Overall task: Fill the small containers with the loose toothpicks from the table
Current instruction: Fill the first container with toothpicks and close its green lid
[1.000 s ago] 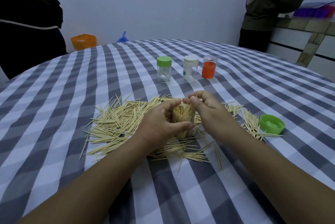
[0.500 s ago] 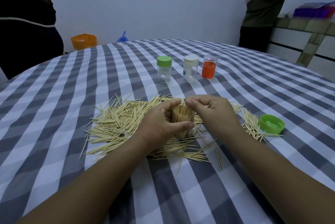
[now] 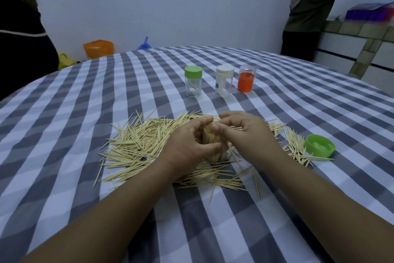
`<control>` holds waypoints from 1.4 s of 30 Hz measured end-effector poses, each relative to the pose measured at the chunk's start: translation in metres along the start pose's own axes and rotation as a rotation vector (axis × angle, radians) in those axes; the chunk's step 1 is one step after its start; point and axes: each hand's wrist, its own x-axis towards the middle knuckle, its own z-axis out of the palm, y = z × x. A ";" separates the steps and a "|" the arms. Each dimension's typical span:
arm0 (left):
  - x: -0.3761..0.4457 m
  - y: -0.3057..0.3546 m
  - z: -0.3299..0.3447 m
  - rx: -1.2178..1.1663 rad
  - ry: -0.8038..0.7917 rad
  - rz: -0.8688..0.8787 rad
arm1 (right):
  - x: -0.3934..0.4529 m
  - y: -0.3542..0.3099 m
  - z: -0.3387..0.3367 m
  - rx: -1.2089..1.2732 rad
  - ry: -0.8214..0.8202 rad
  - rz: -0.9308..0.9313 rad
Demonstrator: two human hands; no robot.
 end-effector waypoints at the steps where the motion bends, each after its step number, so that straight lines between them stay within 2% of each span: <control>1: 0.000 0.000 0.000 0.007 0.003 0.000 | 0.001 0.002 -0.001 -0.039 0.009 0.008; 4: 0.001 0.001 0.000 0.019 -0.001 0.005 | 0.003 0.004 -0.006 -0.129 -0.050 0.003; 7: 0.001 0.001 0.001 -0.009 -0.015 -0.005 | 0.002 0.001 -0.012 -0.004 -0.108 0.014; 10: 0.002 0.001 -0.002 0.024 0.004 -0.021 | 0.006 0.006 -0.022 0.050 -0.079 0.042; 12: 0.002 0.000 -0.003 0.043 0.011 -0.023 | 0.011 0.017 -0.027 -0.079 -0.097 0.072; 16: 0.003 0.001 -0.003 0.038 0.009 -0.030 | 0.018 0.037 -0.028 -0.628 -0.253 0.123; 20: 0.002 0.003 -0.003 0.006 0.002 -0.037 | 0.018 0.041 -0.019 -0.687 -0.354 0.075; 33: 0.002 0.001 -0.003 0.071 0.024 -0.019 | 0.019 0.044 -0.003 -1.110 -0.178 -0.179; 39: 0.001 0.002 -0.002 0.060 0.030 -0.026 | 0.015 0.035 -0.002 -1.078 -0.217 -0.250; 42: 0.001 0.002 -0.002 0.057 0.039 -0.022 | 0.015 0.032 -0.001 -1.142 -0.182 -0.271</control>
